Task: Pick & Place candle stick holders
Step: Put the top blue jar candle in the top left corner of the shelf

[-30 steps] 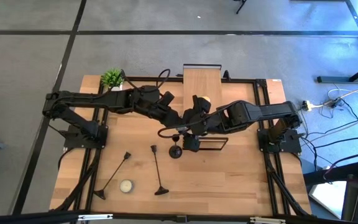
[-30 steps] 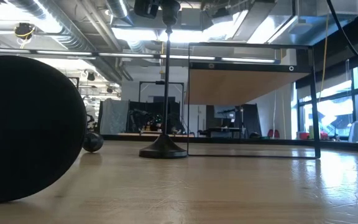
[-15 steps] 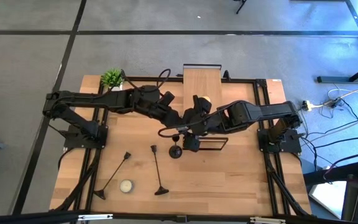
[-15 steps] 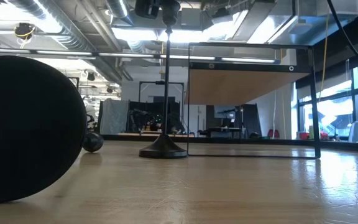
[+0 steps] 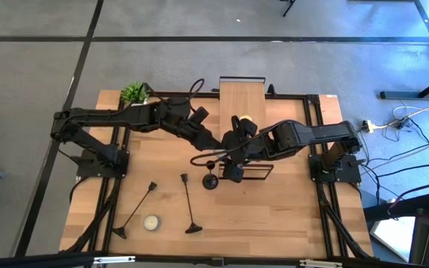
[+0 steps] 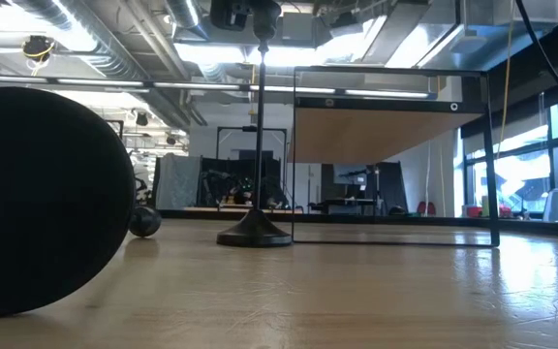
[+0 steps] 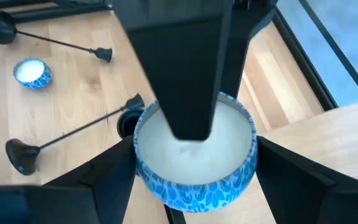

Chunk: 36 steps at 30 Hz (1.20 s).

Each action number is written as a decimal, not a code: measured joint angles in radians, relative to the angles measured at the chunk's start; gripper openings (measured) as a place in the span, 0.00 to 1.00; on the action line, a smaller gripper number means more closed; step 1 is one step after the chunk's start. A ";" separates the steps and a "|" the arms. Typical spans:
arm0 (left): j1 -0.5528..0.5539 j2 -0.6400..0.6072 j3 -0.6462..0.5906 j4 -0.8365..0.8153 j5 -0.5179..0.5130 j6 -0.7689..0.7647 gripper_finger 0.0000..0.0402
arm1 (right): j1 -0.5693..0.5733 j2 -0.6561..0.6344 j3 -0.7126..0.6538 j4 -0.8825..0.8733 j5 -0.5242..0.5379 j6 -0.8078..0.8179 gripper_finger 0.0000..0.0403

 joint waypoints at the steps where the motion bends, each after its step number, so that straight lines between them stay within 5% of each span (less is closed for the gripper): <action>1: 0.004 0.000 0.000 0.005 0.000 0.001 0.82 | 0.000 0.000 0.000 -0.003 -0.003 0.000 0.72; 22: 0.117 -0.123 0.003 -0.056 -0.011 0.082 0.83 | 0.000 -0.022 0.107 -0.022 0.013 0.107 0.72; 36: 0.089 -0.180 0.002 -0.101 -0.108 0.134 0.83 | 0.066 -0.157 0.111 -0.076 0.217 0.131 0.72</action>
